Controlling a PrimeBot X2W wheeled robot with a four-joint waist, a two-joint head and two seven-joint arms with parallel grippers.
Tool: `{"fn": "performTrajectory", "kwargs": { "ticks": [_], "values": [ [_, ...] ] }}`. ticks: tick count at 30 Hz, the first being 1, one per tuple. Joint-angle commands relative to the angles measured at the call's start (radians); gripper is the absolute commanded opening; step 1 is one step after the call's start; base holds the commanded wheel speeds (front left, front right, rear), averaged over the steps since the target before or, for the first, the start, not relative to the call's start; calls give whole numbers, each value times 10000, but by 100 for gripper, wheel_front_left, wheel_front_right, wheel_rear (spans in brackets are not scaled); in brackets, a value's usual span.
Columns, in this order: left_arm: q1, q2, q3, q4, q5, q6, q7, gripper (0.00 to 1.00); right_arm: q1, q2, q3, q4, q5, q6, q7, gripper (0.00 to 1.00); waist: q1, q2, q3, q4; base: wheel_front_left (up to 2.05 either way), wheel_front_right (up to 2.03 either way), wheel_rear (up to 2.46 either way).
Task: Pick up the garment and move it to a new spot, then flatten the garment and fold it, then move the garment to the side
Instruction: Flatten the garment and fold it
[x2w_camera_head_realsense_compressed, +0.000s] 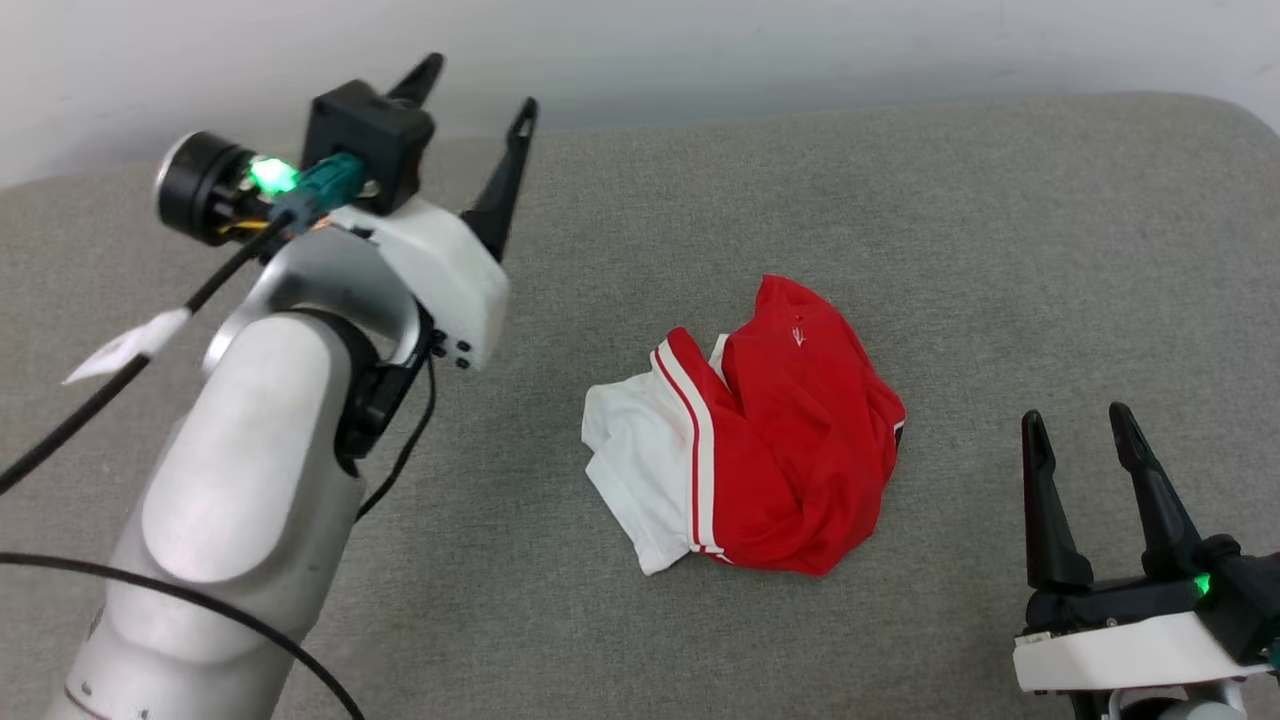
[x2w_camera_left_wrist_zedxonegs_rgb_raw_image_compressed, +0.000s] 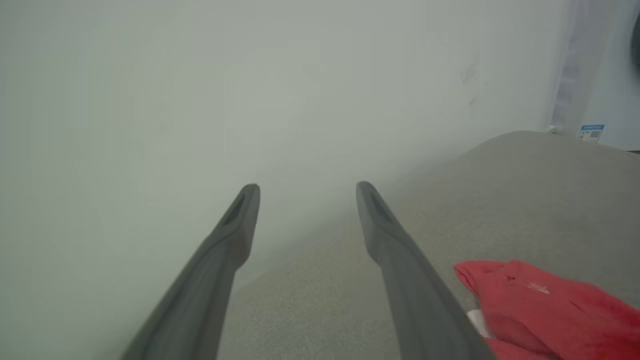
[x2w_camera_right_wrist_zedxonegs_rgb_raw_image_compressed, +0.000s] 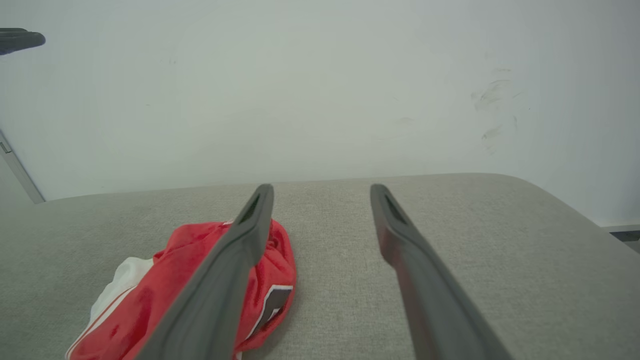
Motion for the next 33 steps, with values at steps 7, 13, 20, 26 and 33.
{"fn": "performTrajectory", "kwargs": {
  "ticks": [7,13,20,26,33],
  "values": [
    [-1636,1032,-3149,193,-2430,-6,2932,100,-452,22,110,-165,-83,-3,-20,100,-1,0,567,-233,0,0,0],
    [-2792,1960,-5432,293,-4208,-8,5083,100,-717,22,136,-195,-34,-3,-20,100,-1,0,1067,-490,0,0,0],
    [-3657,2389,-7198,852,-5812,-9,6572,100,-1088,20,229,-209,104,-3,-20,100,-1,0,1704,-859,0,0,0],
    [-4017,2543,-8850,1364,-6462,-9,7059,100,-1326,22,280,-161,212,-3,-20,100,-1,0,2075,-1130,0,0,0],
    [-3694,2554,-9860,1685,-6734,-10,7216,0,-1344,22,216,-123,205,-3,-20,100,-1,0,2134,-1206,0,0,0]
  ]
}}
